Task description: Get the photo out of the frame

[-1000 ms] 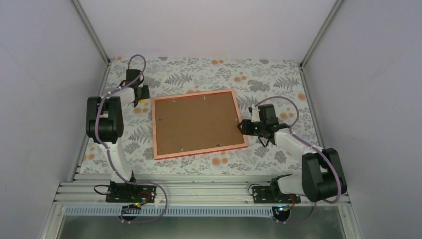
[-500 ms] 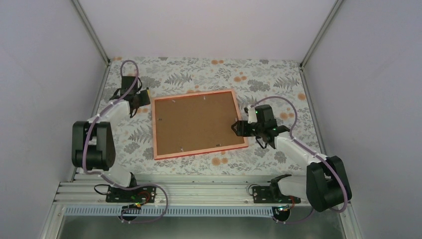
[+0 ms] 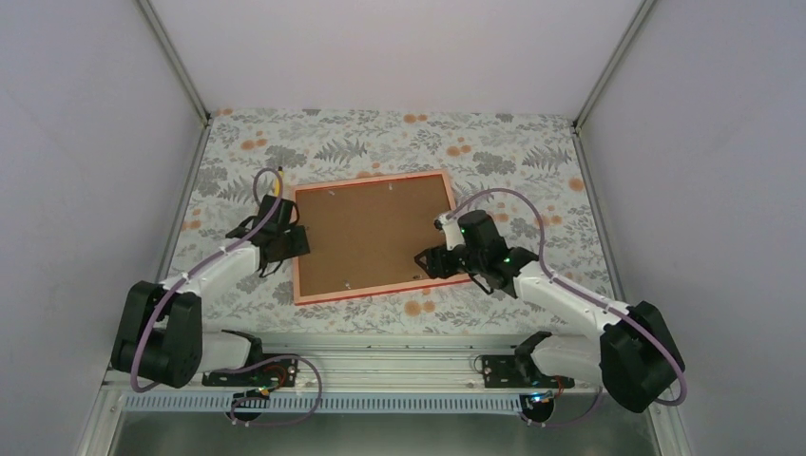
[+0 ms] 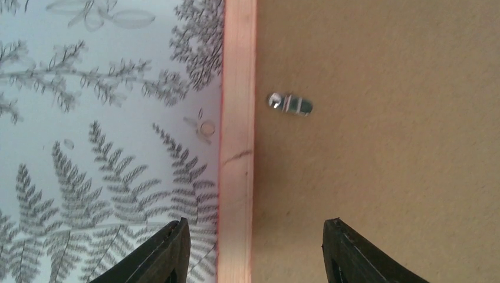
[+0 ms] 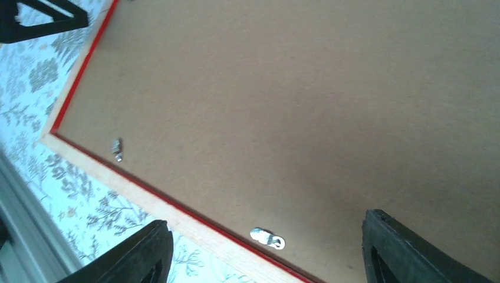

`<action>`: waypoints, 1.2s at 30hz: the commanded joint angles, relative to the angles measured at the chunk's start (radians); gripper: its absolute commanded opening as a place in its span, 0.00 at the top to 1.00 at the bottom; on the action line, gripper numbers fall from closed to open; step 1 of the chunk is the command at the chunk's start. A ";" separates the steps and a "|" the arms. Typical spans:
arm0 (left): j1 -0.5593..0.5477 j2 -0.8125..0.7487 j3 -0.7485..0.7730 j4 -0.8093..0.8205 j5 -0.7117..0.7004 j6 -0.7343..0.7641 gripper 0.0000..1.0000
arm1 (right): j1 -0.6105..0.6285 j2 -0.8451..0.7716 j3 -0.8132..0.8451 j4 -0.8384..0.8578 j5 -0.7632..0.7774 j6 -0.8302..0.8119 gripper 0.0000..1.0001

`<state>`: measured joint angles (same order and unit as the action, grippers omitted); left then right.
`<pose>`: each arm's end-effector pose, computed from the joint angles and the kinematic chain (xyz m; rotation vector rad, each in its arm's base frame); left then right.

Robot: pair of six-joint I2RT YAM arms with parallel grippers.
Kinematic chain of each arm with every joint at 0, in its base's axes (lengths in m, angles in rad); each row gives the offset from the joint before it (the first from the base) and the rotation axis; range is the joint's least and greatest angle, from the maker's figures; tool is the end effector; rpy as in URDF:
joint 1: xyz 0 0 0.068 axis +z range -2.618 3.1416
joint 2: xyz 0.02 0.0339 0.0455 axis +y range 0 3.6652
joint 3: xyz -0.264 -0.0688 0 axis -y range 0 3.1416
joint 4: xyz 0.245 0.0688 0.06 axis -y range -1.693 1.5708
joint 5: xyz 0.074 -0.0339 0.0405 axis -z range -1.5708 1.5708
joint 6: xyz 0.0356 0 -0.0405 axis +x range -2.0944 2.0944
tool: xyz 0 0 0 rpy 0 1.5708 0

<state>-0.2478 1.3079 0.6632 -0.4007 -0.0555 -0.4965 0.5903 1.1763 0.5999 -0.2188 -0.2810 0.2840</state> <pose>0.2314 -0.0565 0.1744 -0.3452 2.6034 -0.1889 0.1876 0.1376 0.1967 -0.5141 2.4020 0.7383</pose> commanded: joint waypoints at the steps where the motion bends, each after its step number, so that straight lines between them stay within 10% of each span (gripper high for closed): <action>1: -0.014 -0.029 -0.047 -0.031 -0.034 -0.046 0.43 | 0.074 -0.020 0.036 0.008 0.049 -0.038 0.29; 29: -0.181 0.108 -0.026 0.081 -0.026 -0.039 0.97 | 0.322 0.145 0.063 0.084 0.201 -0.121 0.27; 36: -0.180 0.132 0.064 0.046 -0.072 -0.016 0.98 | 0.415 0.236 0.128 0.043 0.304 -0.144 0.26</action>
<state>-0.4236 1.4364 0.6651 -0.3500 -0.0994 -0.5339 0.9474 1.3773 0.6788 -0.1677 -0.0666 0.1772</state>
